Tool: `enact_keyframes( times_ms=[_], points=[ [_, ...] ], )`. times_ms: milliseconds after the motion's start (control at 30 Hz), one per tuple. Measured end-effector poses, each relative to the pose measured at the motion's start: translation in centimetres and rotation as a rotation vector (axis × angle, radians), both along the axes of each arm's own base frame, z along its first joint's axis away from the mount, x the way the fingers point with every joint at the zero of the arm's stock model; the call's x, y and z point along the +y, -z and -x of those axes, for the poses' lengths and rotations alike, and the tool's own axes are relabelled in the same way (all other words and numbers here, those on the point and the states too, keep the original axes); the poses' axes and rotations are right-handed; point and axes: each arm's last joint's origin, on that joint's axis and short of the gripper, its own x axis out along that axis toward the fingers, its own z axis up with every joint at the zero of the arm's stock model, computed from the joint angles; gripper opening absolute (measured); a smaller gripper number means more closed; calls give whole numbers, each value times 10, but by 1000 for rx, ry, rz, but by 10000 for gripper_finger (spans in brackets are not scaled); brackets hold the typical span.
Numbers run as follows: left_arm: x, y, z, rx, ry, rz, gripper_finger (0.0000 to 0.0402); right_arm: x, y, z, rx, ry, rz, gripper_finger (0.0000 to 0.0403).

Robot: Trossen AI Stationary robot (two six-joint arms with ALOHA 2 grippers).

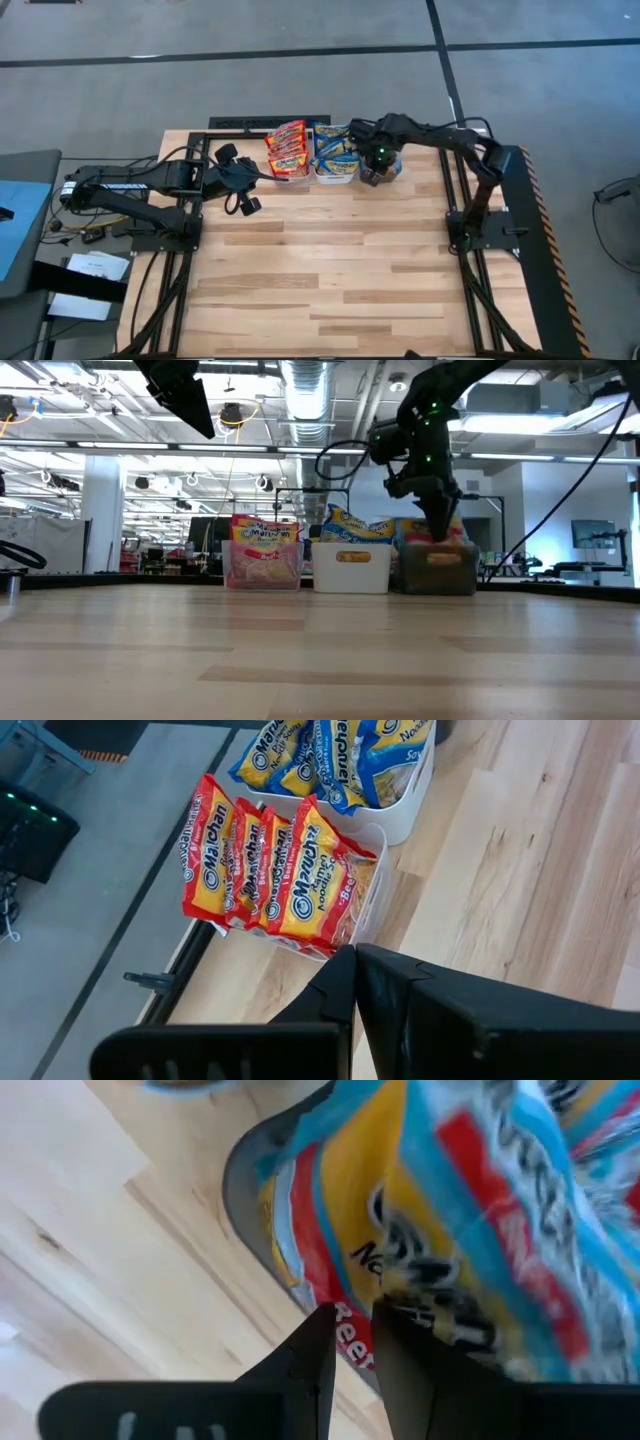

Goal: Sort Maruchan noodles
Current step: Put the light blue noodle pack into the black bin

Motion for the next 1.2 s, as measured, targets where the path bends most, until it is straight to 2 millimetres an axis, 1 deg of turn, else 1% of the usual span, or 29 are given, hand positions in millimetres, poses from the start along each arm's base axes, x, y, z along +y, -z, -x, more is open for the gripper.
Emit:
enact_keyframes(
  times_ms=[133, 300, 433, 567, 700, 800, 900, 1000, 1200],
  points=[
    [0, 0, 0, 0, -2, 0, 0, -3, 15, -6, 40, -2, -25, 93],
    [0, 0, 0, 5, 0, -1, 0, -1, 17, -8, 53, -10, -22, 89],
    [0, 0, 0, 5, 0, -2, 0, 2, 6, -4, 38, 0, -16, 81],
    [1, 0, 0, 5, 0, -2, 0, 8, -19, -2, -19, 2, 20, 76],
    [1, 0, 0, 4, -2, 0, 0, 14, -37, 0, -72, -10, 51, 75],
    [1, 0, 0, 3, -3, 0, 0, 15, -48, 5, -81, -6, 130, 75],
    [1, 0, 0, -2, -8, 5, 0, 11, -55, 10, -77, 19, 203, 75],
    [1, 0, 0, -11, -17, 14, 0, 4, -59, 18, -77, 51, 218, 75],
    [1, 0, 0, -13, -19, 16, 0, -14, -52, 31, -30, 136, 180, 75]
  ],
)
